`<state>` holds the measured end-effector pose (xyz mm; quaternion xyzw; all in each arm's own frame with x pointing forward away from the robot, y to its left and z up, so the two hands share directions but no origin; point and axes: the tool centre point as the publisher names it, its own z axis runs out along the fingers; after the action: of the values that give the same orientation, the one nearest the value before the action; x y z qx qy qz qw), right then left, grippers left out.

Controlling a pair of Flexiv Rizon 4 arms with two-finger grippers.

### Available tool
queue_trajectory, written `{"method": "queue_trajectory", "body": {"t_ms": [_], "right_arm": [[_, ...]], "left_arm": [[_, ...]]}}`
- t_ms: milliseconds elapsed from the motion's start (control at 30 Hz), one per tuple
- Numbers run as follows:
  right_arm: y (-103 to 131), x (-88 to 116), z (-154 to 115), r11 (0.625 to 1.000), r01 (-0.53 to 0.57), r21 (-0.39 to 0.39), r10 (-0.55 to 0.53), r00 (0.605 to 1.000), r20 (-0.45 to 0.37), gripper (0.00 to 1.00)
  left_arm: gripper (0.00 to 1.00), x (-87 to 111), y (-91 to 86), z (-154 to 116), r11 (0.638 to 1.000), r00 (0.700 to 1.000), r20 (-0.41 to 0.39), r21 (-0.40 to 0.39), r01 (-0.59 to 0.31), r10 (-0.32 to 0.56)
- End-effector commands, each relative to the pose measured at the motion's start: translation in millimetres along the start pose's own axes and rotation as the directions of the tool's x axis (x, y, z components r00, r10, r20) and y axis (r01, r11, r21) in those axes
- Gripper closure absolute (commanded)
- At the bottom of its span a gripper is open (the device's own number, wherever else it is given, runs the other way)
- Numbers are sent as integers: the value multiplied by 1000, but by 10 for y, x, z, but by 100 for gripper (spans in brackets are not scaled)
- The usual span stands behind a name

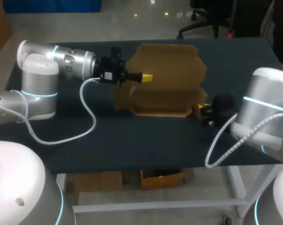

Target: Assemble the packaging by folding the flat box into shape, placing the metal phone stand inside, and closing the box properly

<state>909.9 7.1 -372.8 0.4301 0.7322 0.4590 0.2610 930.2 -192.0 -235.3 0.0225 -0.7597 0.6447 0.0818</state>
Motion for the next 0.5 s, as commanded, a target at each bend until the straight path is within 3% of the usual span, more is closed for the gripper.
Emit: {"method": "queue_trajectory", "body": {"t_ms": [33, 200, 333, 500], "right_arm": [[35, 98, 83, 1000, -2, 9, 0, 988, 155, 100], [33, 109, 94, 1000, -9, 17, 6, 983, 183, 100], [19, 123, 115, 999, -22, 29, 16, 978, 208, 92], [5, 139, 140, 999, -26, 45, 15, 972, 235, 91]], "left_arm": [[100, -7, 24, 35, 1000, 1000, -3, 0, 0, 0], [100, -7, 24, 35, 1000, 1000, -3, 0, 0, 0], [100, -7, 24, 35, 1000, 1000, -3, 0, 0, 0], [100, -7, 24, 35, 1000, 1000, -3, 0, 0, 0]]}}
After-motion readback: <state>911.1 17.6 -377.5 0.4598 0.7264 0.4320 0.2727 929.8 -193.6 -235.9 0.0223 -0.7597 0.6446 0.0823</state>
